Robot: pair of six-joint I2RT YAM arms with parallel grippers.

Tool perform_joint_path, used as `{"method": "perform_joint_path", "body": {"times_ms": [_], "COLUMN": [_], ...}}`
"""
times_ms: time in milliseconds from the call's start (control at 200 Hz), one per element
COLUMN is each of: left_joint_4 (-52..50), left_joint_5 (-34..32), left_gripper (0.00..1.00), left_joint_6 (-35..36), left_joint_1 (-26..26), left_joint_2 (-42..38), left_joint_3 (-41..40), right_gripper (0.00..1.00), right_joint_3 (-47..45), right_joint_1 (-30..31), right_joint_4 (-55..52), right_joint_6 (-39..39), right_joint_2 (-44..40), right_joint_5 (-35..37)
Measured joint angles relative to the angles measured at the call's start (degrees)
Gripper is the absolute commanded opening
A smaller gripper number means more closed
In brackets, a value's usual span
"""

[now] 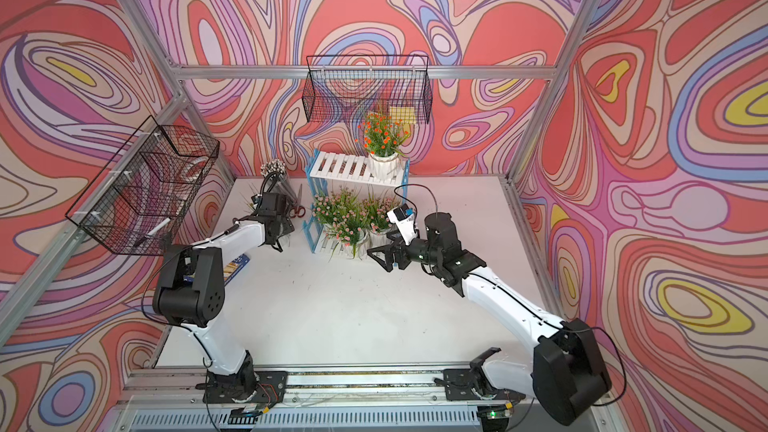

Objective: Place the baby's breath potted plants on the rack by color
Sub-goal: Pick up the baby's breath potted plant from the center of the board.

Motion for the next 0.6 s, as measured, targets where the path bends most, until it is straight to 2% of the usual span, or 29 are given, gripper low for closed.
{"method": "perform_joint_path", "body": {"times_ms": [601], "left_joint_4": [-1.99], "left_joint_5": [9.86], "left_gripper": [0.57], "left_joint_6": [8.22], "left_joint_1": [-1.66], "left_joint_2": [-13.62], "left_joint_3": [-0.85], "right_gripper": [0.98], "right_joint_3": [0.02], "right_joint_1": [0.0], "right_joint_4": [-0.15], "right_joint_6": [2.95], "right_joint_2": [-0.07], "right_joint_5": [10.49]}}
